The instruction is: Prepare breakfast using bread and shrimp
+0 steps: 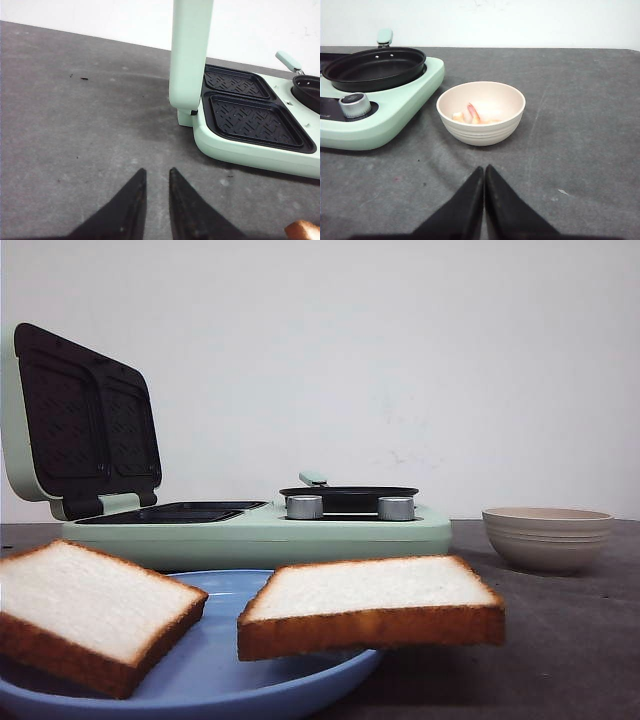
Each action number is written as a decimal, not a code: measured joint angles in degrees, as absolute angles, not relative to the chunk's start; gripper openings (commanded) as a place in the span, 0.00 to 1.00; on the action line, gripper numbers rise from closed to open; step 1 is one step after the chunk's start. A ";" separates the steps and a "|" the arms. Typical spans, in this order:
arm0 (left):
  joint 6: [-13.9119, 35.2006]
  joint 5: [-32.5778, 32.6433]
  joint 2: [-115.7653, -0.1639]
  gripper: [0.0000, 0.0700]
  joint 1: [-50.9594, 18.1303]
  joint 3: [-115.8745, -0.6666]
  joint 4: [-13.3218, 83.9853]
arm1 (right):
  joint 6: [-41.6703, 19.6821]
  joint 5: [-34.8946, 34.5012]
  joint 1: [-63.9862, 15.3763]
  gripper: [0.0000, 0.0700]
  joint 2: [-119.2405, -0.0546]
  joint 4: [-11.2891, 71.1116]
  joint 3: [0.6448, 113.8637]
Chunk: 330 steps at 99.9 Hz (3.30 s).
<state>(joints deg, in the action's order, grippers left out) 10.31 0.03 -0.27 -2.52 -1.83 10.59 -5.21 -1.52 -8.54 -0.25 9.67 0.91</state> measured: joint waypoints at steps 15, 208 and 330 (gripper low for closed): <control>10.72 0.03 -0.27 0.00 -2.52 -1.83 10.61 | -5.87 -1.54 -8.54 0.00 -0.25 9.67 0.91; 16.12 -22.59 -38.79 0.33 -2.52 -37.23 47.53 | -11.79 -10.24 -8.54 0.00 -38.46 42.33 40.03; 24.05 -32.97 -53.32 0.56 -11.70 -23.07 28.08 | -10.44 -17.56 -8.60 0.00 -38.50 44.47 39.83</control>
